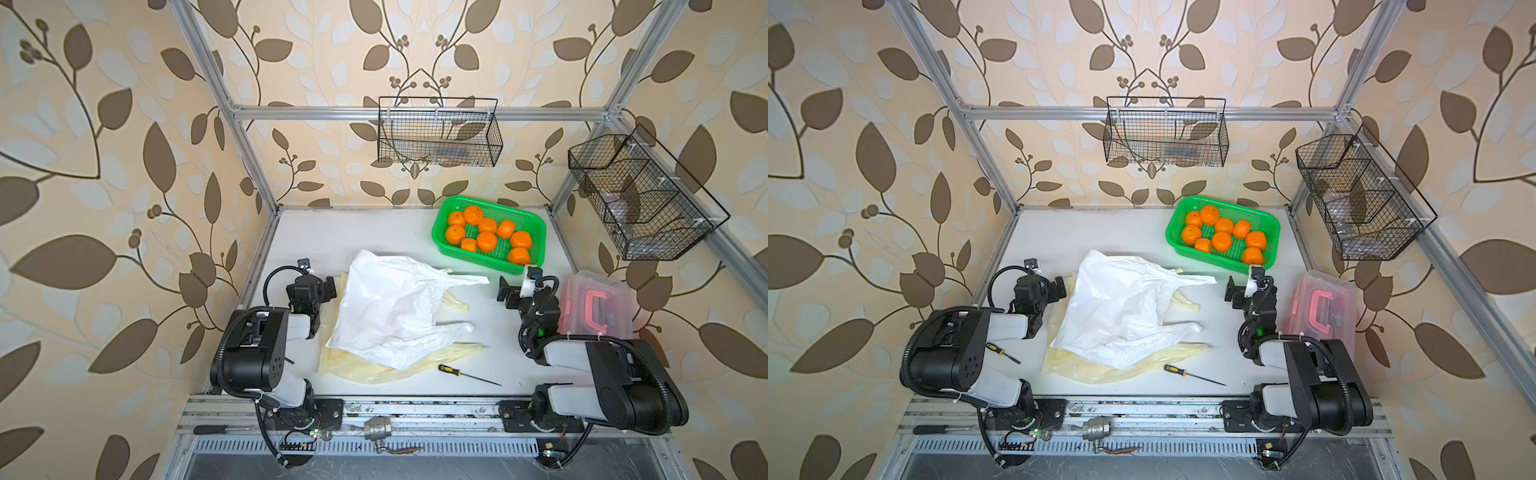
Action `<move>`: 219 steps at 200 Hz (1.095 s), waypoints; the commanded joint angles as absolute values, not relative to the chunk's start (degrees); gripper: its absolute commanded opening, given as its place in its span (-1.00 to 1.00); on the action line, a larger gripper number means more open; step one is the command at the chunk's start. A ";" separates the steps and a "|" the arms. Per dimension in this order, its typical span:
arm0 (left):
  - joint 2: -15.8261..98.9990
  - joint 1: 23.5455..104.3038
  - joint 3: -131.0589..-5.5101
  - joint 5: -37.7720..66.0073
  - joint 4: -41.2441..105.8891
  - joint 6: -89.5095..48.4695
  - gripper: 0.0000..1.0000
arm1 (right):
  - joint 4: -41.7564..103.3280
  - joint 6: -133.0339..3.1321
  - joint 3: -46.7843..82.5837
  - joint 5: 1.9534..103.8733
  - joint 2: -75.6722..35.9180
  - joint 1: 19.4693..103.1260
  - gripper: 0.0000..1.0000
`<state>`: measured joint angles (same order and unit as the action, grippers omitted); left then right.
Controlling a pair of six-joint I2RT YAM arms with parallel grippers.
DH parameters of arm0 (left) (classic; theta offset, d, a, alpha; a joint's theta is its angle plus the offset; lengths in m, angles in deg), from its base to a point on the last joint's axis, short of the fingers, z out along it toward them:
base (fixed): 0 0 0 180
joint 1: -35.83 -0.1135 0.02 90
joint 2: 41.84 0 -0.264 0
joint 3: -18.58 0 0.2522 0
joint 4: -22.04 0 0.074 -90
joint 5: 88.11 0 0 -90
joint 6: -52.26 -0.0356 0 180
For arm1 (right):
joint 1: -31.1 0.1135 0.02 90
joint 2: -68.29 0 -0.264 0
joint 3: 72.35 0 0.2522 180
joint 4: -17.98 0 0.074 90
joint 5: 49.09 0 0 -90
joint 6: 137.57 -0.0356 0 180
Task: Place the oranges into plastic bags & tie knots
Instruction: Pick up the plastic bag.
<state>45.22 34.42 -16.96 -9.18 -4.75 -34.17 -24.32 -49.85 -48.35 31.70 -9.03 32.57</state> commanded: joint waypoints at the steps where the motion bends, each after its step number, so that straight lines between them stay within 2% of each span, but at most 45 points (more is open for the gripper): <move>1: 44.22 35.04 -17.68 -10.06 -6.61 -34.22 0.98 | -24.93 -49.29 -47.82 32.83 -8.60 32.16 1.00; 183: 44.27 35.05 -17.60 -10.09 -6.72 -34.31 0.98 | -24.91 -49.04 -47.78 32.37 -8.61 32.59 1.00; 219: 41.05 36.59 -15.45 -12.16 -7.75 -35.32 0.98 | -24.88 -47.42 -48.06 32.26 -7.72 34.03 1.00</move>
